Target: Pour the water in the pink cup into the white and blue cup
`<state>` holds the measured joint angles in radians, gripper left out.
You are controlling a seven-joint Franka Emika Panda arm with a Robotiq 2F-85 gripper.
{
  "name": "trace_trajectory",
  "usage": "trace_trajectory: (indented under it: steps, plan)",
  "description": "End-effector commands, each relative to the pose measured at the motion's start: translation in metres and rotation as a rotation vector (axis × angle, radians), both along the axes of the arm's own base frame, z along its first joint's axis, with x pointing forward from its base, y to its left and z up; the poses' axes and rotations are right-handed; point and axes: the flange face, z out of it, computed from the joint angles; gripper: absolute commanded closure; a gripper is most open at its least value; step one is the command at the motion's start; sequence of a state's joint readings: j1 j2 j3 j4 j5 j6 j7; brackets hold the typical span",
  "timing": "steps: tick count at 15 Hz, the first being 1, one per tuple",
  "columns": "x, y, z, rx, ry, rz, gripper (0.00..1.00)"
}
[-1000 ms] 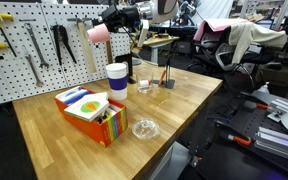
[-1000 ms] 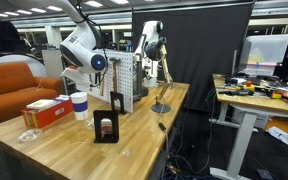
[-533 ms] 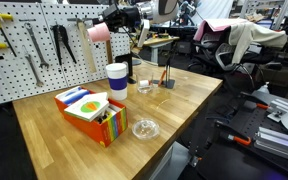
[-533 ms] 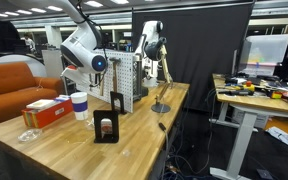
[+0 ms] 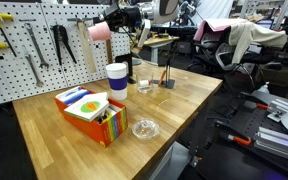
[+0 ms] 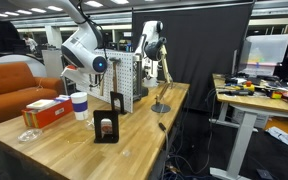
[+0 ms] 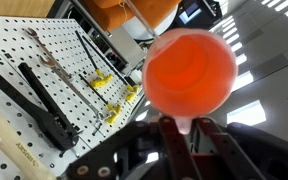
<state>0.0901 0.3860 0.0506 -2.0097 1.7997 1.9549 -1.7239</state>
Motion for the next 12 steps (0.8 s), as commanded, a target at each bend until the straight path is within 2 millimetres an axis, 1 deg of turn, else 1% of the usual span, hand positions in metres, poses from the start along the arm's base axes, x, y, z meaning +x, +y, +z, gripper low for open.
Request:
trace_trajectory:
  steps: [1, 12]
  plan:
    - [-0.0089, -0.0059, 0.0030, 0.042, -0.015, -0.015, 0.96]
    - [-0.0095, -0.0122, 0.0019, 0.081, -0.036, -0.025, 0.96]
